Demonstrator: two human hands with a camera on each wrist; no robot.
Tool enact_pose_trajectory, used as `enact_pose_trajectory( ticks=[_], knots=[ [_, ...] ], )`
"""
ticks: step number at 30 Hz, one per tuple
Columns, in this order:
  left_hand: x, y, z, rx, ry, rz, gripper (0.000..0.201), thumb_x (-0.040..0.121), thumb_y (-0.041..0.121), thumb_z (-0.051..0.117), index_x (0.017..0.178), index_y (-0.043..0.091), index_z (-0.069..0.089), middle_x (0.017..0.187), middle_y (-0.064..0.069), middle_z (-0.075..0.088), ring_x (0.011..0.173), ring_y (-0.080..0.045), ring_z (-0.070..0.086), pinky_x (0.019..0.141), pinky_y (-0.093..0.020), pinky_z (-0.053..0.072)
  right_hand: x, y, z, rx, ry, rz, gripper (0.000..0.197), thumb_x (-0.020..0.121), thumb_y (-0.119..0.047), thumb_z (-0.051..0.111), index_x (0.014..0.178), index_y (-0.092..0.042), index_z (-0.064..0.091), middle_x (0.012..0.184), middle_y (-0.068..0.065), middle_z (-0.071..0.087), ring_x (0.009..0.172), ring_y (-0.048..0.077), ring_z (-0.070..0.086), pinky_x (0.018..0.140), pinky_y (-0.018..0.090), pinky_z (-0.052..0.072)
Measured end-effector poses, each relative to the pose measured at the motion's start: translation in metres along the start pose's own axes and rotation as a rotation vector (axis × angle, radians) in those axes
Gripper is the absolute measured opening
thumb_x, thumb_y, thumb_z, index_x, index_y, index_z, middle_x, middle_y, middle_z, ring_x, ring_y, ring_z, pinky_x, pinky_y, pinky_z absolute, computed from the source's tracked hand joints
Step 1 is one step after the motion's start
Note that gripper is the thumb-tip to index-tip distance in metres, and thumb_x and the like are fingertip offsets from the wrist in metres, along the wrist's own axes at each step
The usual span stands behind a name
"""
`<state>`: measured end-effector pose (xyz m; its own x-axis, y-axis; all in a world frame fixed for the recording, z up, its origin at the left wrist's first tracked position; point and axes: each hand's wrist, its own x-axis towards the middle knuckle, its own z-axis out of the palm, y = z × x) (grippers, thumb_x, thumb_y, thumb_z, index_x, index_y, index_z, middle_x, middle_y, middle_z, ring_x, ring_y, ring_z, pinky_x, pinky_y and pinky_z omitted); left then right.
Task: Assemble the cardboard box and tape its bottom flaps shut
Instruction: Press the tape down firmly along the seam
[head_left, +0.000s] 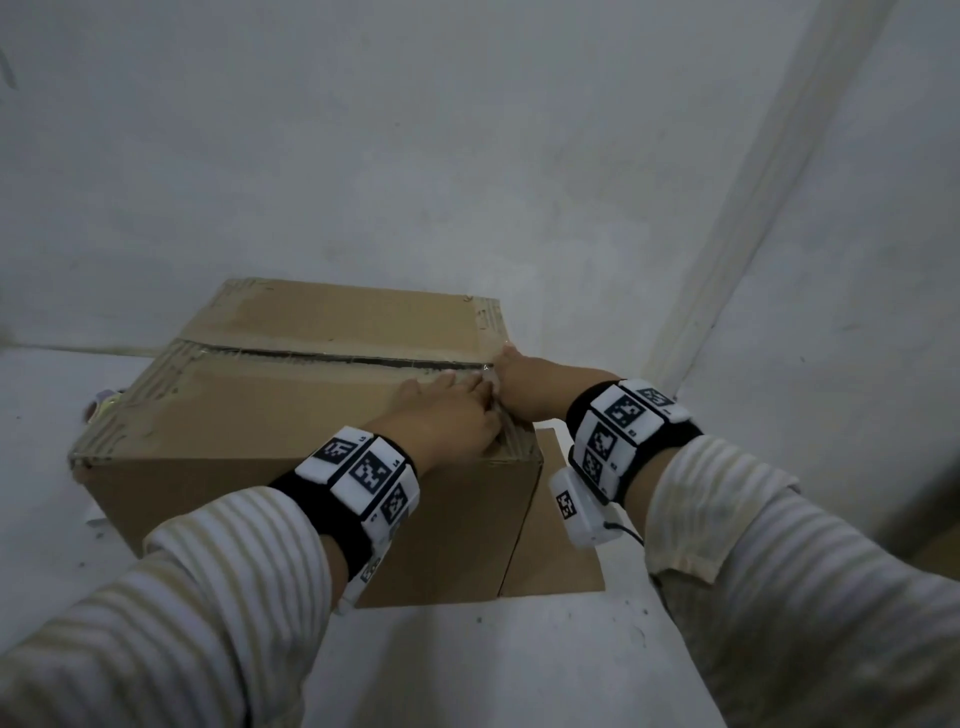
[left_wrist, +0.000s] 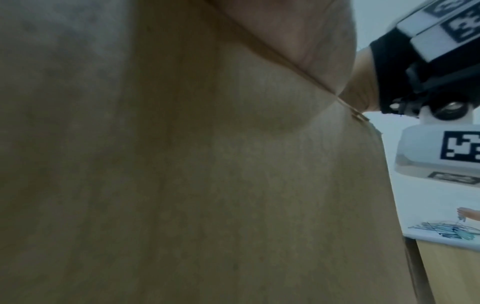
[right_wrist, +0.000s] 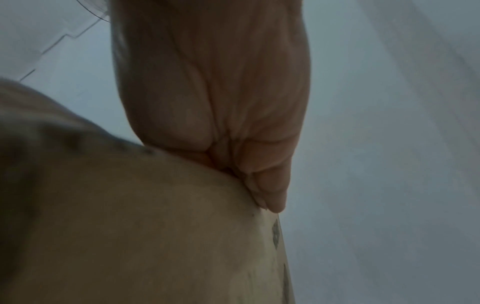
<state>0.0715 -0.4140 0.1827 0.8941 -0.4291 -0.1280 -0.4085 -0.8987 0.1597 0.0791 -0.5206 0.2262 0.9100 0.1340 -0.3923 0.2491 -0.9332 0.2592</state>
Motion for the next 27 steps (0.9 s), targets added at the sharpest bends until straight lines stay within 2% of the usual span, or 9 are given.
enact_pose_trajectory(
  ticks=[4,6,8,10,15,21,23,25,27],
  knots=[
    [-0.007,0.001,-0.004,-0.061,0.079,0.016,0.043,0.094,0.031,0.030,0.133,0.024,0.044,0.146,0.002,0.040,0.137,-0.021,0.033,0.108,-0.053,0.024,-0.010,-0.007,0.005,-0.151,-0.083,0.034,0.033,0.100,-0.012,0.037,0.124,0.000,0.057,0.138,0.016,0.051,0.133,0.032,0.037,0.117,0.043,0.013],
    [-0.013,0.001,-0.006,-0.129,0.139,0.034,0.025,0.092,0.024,0.035,0.105,0.022,0.057,0.125,-0.002,0.057,0.116,-0.021,0.051,0.100,-0.046,0.035,-0.021,-0.011,0.009,-0.080,-0.088,0.047,0.035,0.100,-0.009,0.037,0.129,0.001,0.053,0.140,0.017,0.049,0.134,0.032,0.037,0.118,0.043,0.009],
    [-0.018,-0.001,-0.011,-0.204,0.156,0.054,0.023,0.093,0.019,0.038,0.094,0.019,0.061,0.112,-0.007,0.064,0.097,-0.023,0.056,0.088,-0.037,0.043,-0.024,-0.016,0.018,0.065,0.005,0.048,0.038,0.100,-0.007,0.035,0.135,0.000,0.047,0.140,0.017,0.048,0.133,0.033,0.038,0.118,0.045,0.011],
    [-0.025,-0.005,-0.016,-0.249,0.117,0.067,0.030,0.094,0.015,0.038,0.106,0.012,0.066,0.118,-0.011,0.064,0.103,-0.026,0.056,0.088,-0.034,0.044,-0.030,-0.023,0.026,0.170,0.066,0.057,0.041,0.102,-0.009,0.031,0.141,0.000,0.038,0.144,0.018,0.042,0.135,0.035,0.035,0.115,0.044,0.020],
    [-0.058,-0.033,-0.029,-0.183,-0.021,0.147,0.037,0.098,0.020,0.039,0.132,0.011,0.051,0.140,-0.010,0.050,0.125,-0.026,0.046,0.103,-0.033,0.035,-0.034,-0.035,0.056,0.524,0.303,0.180,0.049,0.095,-0.010,0.035,0.144,-0.002,0.029,0.153,0.019,0.020,0.135,0.039,0.030,0.111,0.049,0.031],
    [-0.101,-0.112,-0.030,-0.135,-0.044,0.118,0.052,0.100,0.042,0.032,0.148,0.024,0.028,0.157,0.005,0.024,0.144,-0.014,0.023,0.114,-0.027,0.016,-0.045,-0.053,0.071,0.838,0.597,0.351,0.038,0.097,-0.004,0.034,0.133,0.007,0.041,0.136,0.025,0.046,0.128,0.038,0.043,0.106,0.041,0.036],
    [-0.113,-0.147,-0.027,-0.128,0.014,0.067,0.057,0.096,0.053,0.030,0.146,0.026,0.033,0.156,0.004,0.029,0.144,-0.015,0.025,0.116,-0.031,0.013,-0.042,-0.060,0.077,0.932,0.647,0.383,0.039,0.100,-0.008,0.031,0.135,0.004,0.041,0.139,0.024,0.046,0.130,0.036,0.041,0.109,0.039,0.032],
    [-0.123,-0.177,-0.024,-0.107,0.187,0.037,0.064,0.089,0.061,0.022,0.130,0.023,0.053,0.141,0.000,0.051,0.134,-0.019,0.041,0.115,-0.040,0.016,-0.043,-0.066,0.078,1.020,0.725,0.415,0.038,0.101,-0.015,0.029,0.131,0.001,0.048,0.132,0.024,0.050,0.122,0.038,0.046,0.103,0.039,0.037],
    [-0.131,-0.198,-0.019,-0.071,0.439,-0.040,0.053,0.093,0.051,0.027,0.111,0.018,0.063,0.121,-0.003,0.064,0.118,-0.023,0.054,0.112,-0.046,0.019,-0.043,-0.070,0.081,1.068,0.792,0.440,0.038,0.102,-0.021,0.028,0.128,-0.004,0.051,0.127,0.024,0.053,0.113,0.038,0.049,0.096,0.038,0.040]
  ],
)
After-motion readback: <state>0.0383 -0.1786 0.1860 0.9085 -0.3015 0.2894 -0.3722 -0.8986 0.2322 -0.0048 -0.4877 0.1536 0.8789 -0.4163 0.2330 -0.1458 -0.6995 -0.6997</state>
